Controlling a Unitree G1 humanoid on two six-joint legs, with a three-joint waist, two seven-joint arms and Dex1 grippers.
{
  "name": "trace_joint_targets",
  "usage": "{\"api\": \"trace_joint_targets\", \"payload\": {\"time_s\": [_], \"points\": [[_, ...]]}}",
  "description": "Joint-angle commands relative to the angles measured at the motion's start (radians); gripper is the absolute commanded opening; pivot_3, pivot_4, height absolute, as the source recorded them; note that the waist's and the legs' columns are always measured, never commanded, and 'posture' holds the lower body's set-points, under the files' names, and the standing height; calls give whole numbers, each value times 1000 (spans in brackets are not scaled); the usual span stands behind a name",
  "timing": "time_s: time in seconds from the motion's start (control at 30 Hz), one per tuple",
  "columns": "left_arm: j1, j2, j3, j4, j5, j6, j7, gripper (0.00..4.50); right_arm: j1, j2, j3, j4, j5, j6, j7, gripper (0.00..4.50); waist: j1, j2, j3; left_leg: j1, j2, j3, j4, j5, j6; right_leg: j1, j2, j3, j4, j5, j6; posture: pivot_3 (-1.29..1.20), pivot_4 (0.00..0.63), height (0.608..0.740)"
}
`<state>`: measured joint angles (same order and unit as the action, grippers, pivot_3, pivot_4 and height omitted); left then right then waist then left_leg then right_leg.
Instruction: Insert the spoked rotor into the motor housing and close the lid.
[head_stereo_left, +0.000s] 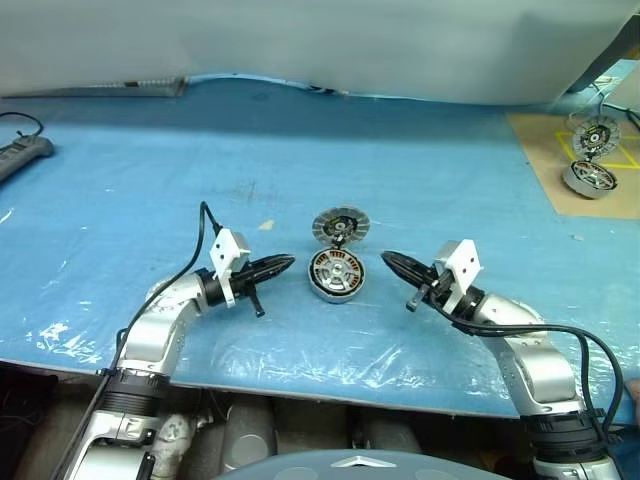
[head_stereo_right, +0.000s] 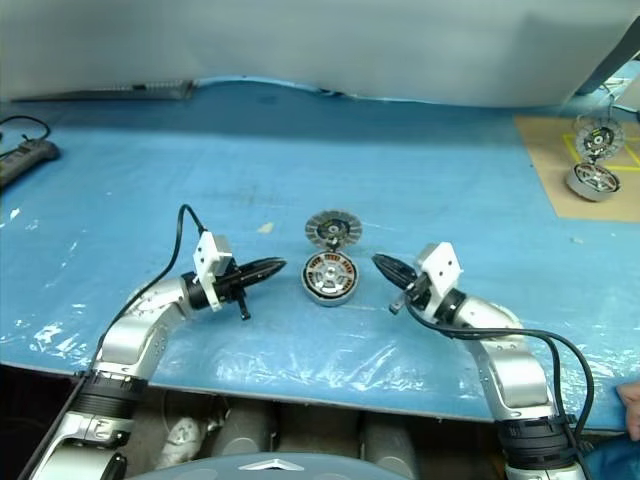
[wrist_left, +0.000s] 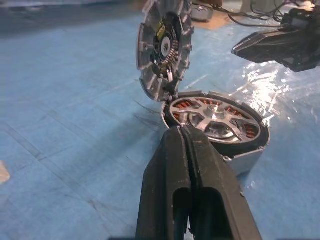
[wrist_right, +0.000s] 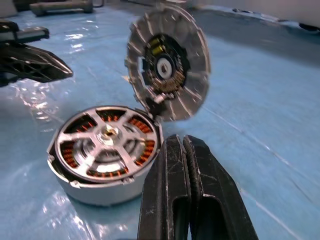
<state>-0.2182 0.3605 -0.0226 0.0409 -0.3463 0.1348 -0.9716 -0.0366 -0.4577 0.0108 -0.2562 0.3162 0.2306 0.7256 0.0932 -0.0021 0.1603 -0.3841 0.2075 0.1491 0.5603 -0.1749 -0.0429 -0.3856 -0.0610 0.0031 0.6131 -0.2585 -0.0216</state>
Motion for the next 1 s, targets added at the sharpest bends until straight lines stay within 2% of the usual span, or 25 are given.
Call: {"api": "trace_joint_targets", "payload": {"time_s": [0.03, 0.43, 0.6, 0.73, 1.0], "points": [[5, -11, 29, -25, -15, -36, 38, 43, -36, 27, 63, -38, 16, 46, 7, 0, -1, 0, 0, 0, 0, 0, 0, 0, 0, 0, 0, 0, 0, 0, 0, 0, 150, 740], [-17, 3, 21, -113, -27, 86, 130, 43, -162, 147, 236, 134, -59, 66, 11, 0, -7, 0, 0, -1, 0, 0, 0, 0, -1, -1, 0, 0, 0, 1, 1, 0, 150, 740], [-17, 4, 17, -128, -26, 102, 142, 43, -222, 142, 302, 229, -156, 104, -10, 0, -22, 0, 0, -1, 0, 0, 1, 0, -1, -1, 0, 0, 2, 1, 1, 0, 150, 740], [-3, 2, 14, -127, -23, 95, 145, 43, -243, 127, 305, 229, -170, 207, -33, 0, -25, 0, 0, 3, 0, 0, 1, 0, -1, 1, 0, 1, 3, 0, 0, 0, 150, 740], [26, 1, 14, -131, -47, 96, 123, 43, -231, 105, 188, 65, -3, 252, 53, 0, -20, 0, 0, 1, -1, 0, 1, 0, -1, 1, 0, 2, 2, 0, 0, 0, 150, 740]]}}
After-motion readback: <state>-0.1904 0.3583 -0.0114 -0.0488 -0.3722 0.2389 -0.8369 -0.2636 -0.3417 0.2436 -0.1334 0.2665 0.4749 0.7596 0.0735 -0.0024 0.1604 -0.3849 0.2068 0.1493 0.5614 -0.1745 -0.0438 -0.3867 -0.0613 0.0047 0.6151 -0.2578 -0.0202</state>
